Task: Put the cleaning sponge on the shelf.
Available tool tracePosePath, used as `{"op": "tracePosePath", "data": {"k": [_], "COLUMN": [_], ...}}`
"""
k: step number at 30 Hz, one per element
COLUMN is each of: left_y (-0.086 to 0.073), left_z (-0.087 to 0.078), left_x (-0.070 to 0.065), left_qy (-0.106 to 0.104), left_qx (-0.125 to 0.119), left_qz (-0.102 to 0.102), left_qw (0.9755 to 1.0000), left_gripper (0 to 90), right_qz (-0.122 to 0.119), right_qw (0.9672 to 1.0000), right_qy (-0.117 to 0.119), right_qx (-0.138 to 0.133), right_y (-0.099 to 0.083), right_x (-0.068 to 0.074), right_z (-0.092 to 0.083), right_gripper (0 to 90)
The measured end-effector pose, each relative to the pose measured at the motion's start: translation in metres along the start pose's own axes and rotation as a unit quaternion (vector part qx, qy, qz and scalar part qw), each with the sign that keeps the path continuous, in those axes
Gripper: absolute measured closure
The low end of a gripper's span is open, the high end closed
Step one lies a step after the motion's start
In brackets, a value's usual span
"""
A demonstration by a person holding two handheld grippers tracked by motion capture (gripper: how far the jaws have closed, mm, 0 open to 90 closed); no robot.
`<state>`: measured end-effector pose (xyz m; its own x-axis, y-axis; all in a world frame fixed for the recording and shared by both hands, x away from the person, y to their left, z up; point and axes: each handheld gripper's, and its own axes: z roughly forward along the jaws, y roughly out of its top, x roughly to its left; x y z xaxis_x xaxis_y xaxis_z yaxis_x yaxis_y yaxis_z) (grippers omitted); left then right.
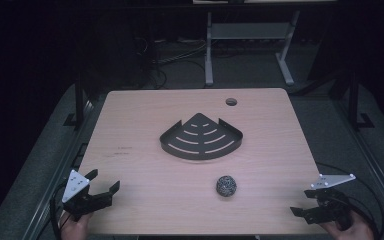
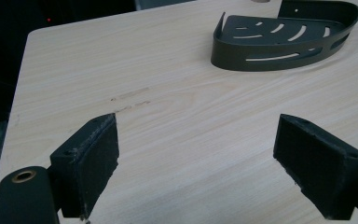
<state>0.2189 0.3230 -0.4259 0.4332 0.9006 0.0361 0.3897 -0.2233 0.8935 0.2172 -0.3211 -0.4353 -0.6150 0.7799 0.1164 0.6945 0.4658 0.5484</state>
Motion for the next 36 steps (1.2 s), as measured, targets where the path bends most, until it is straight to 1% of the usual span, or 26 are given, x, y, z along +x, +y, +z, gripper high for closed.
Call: {"op": "tracePosePath", "data": {"k": [5,6,8,9,10,11,12,13,16,17,19,21,25,29,34,36], "left_y": [0.000,0.000,-0.001,-0.001,-0.001,0.000,0.000,0.000,0.000,-0.001,-0.001,-0.001,-0.001,0.000,0.000,0.000], "left_z": [-0.002,-0.002,-0.002,-0.002,-0.002,-0.002,-0.002,-0.002,-0.003,-0.002,-0.002,-0.002,-0.002,-0.002,-0.001,-0.001], "left_x": [0.001,0.001,0.001,0.001,0.001,0.001,0.001,0.002,0.002,0.002,0.002,0.001,0.001,-0.001,-0.001,-0.001], "left_qy": [0.003,0.003,0.002,0.002,0.002,0.003,0.003,0.002,0.002,0.001,0.003,0.002,0.000,0.001,0.000,0.001], "left_qx": [0.001,-0.002,-0.002,0.002,0.002,-0.002,-0.002,-0.003,-0.003,-0.002,-0.002,-0.002,-0.001,-0.002,-0.001,-0.001], "left_qz": [0.001,-0.003,-0.003,0.000,0.000,0.000,0.000,-0.001,-0.002,-0.001,-0.002,-0.001,-0.001,0.000,0.002,0.002], "left_qw": [1.0000,1.0000,1.0000,1.0000,1.0000,1.0000,1.0000,1.0000,1.0000,1.0000,1.0000,1.0000,1.0000,1.0000,1.0000,1.0000], "left_gripper": [13.3,13.3,13.4,13.3,13.3,13.3,13.3,13.4,13.4,13.3,13.3,13.4,13.3,13.4,13.4,13.4], "right_qz": [-0.007,-0.007,-0.008,-0.013,-0.013,-0.019,-0.019,-0.026,-0.032,-0.040,-0.041,-0.047,-0.054,-0.067,-0.073,-0.081], "right_qw": [1.0000,1.0000,1.0000,0.9999,0.9999,0.9998,0.9998,0.9996,0.9994,0.9991,0.9990,0.9986,0.9981,0.9971,0.9965,0.9956], "right_qy": [0.003,0.004,0.005,0.007,0.007,0.007,0.007,0.009,0.010,0.014,0.016,0.018,0.021,0.024,0.028,0.030], "right_qx": [0.003,0.003,0.002,0.004,0.004,0.007,0.007,0.010,0.010,0.008,0.009,0.017,0.020,0.026,0.030,0.035], "right_y": [0.003,0.004,0.004,0.006,0.006,0.008,0.008,0.011,0.015,0.018,0.020,0.025,0.029,0.036,0.041,0.044], "right_x": [0.002,0.003,0.004,0.006,0.006,0.009,0.009,0.012,0.015,0.018,0.019,0.022,0.025,0.031,0.035,0.039], "right_z": [0.001,0.002,0.002,0.004,0.004,0.006,0.006,0.007,0.008,0.009,0.010,0.012,0.014,0.017,0.020,0.022], "right_gripper": [17.6,17.6,17.6,17.5,17.5,17.5,17.5,17.5,17.4,17.4,17.3,17.2,17.1,17.1,17.1,17.2]}}
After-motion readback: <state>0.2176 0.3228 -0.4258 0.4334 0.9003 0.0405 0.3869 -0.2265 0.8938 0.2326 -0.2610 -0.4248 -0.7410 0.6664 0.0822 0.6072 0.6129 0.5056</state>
